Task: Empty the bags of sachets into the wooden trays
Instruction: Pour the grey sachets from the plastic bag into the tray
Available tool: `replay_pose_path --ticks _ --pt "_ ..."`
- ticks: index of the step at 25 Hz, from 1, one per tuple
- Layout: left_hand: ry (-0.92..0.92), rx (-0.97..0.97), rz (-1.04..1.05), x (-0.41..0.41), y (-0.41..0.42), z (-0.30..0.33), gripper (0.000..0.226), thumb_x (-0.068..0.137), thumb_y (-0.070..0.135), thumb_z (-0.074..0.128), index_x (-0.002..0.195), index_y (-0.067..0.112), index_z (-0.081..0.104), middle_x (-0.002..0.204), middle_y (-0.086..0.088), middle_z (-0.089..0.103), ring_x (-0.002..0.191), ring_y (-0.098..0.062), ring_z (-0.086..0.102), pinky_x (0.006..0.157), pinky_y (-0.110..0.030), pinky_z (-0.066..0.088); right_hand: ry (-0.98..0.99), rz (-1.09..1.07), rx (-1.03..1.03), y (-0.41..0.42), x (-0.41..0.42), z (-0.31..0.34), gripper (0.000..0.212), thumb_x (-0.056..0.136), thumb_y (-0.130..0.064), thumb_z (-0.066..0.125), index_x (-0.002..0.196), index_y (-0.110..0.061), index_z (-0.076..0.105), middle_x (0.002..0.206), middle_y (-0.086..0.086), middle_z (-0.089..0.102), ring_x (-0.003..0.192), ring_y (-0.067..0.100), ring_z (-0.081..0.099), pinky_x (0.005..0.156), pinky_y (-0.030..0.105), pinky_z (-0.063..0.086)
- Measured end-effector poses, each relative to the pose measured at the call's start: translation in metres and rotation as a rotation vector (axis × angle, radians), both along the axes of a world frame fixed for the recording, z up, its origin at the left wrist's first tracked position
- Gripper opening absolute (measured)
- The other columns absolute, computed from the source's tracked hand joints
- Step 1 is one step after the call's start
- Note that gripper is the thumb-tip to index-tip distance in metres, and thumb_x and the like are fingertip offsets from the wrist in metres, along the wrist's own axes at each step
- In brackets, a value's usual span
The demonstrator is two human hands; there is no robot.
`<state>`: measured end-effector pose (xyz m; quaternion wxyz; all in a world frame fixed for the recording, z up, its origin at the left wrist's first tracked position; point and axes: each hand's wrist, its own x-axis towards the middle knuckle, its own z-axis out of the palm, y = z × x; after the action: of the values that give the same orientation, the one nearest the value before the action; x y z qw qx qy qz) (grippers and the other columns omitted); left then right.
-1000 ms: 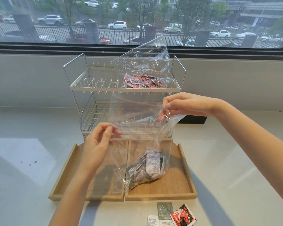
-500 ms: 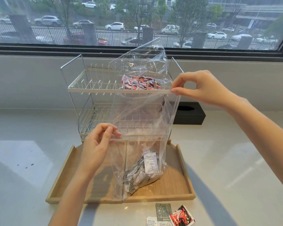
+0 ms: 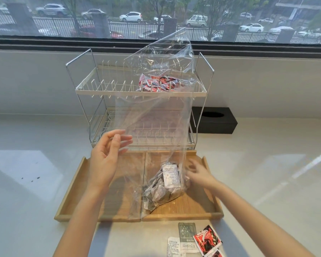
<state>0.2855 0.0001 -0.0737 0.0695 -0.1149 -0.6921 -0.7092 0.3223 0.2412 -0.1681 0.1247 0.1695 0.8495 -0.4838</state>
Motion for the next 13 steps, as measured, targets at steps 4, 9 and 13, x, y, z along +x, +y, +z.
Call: replay_pose_path --ticks 4,9,13 --pt "-0.124 -0.065 -0.029 0.006 -0.001 -0.023 0.054 0.075 0.041 0.059 0.126 0.031 0.041 0.124 0.015 0.055 0.115 -0.004 0.053 0.098 -0.028 0.042 -0.002 -0.005 0.126 -0.015 0.007 -0.04 0.047 0.09 -0.025 0.05 0.134 -0.011 0.041 0.134 0.008 0.052 0.124 0.024 0.047 0.103 0.034 0.039" --pt "-0.506 -0.446 -0.225 0.037 0.001 -0.096 0.089 0.077 0.023 0.068 0.144 0.018 0.009 0.149 -0.004 0.028 0.136 -0.019 0.03 0.109 -0.03 0.023 0.027 -0.044 0.176 -0.014 0.007 -0.047 0.048 0.088 -0.028 0.053 0.132 -0.011 0.043 0.13 0.008 0.054 0.121 0.025 0.048 0.1 0.036 0.041" --pt "-0.395 -0.682 -0.16 0.056 0.003 -0.126 0.073 0.068 0.047 0.053 0.128 0.008 0.044 0.116 -0.001 0.052 0.113 -0.022 0.051 0.082 -0.02 0.031 -0.049 -0.024 0.113 -0.009 0.012 -0.044 0.035 0.088 -0.03 0.054 0.116 -0.01 0.055 0.108 0.003 0.064 0.093 0.016 0.058 0.066 0.021 0.044"
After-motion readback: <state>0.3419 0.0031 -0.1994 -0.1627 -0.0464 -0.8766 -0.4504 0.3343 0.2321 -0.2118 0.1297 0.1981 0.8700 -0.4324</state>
